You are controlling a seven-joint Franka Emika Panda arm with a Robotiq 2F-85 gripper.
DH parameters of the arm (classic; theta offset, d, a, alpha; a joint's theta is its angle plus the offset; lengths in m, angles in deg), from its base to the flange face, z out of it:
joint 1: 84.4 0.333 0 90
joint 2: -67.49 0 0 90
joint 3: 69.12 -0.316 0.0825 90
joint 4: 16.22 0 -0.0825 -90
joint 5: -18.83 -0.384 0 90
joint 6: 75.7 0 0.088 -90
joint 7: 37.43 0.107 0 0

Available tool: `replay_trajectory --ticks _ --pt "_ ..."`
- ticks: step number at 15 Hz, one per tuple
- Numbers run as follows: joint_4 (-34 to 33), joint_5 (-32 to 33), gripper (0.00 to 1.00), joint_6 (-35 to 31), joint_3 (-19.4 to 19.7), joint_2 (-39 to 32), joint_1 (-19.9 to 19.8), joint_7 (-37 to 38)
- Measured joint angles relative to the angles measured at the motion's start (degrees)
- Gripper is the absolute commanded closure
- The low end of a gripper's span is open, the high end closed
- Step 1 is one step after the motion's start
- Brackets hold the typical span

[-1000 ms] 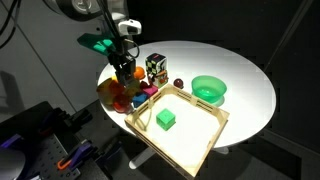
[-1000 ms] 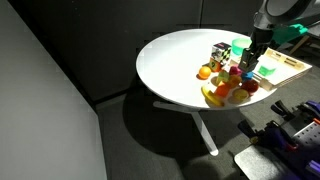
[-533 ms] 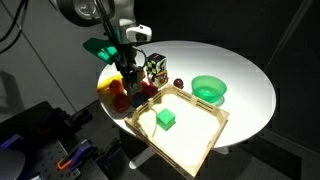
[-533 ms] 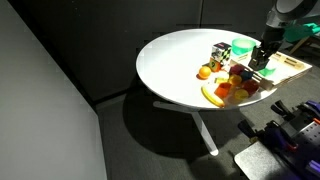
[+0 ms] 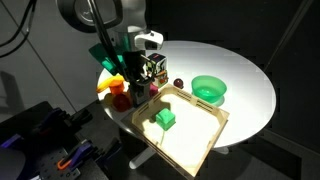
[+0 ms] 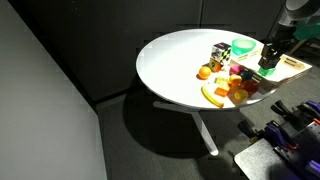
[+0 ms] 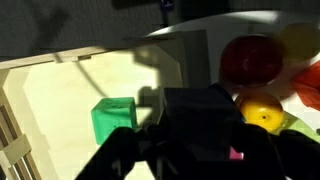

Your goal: Pick up the gray block and put it in the tray

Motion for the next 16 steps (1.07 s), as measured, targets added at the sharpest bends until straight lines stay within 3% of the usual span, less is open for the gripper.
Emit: replay_trajectory --ticks 11,12,14,16 --pt "-1.06 0.0 0.73 0.0 2.72 -1.59 -3.11 -1.31" --pt "-1.15 0.0 0.23 0.0 2.82 -1.62 -3.11 -1.31" --pt "-1.33 -0.23 0.16 0.03 2.86 -1.67 -3.12 -1.34" --pt "-1.4 -0.43 0.01 0.04 2.85 -1.73 -3.11 -1.49"
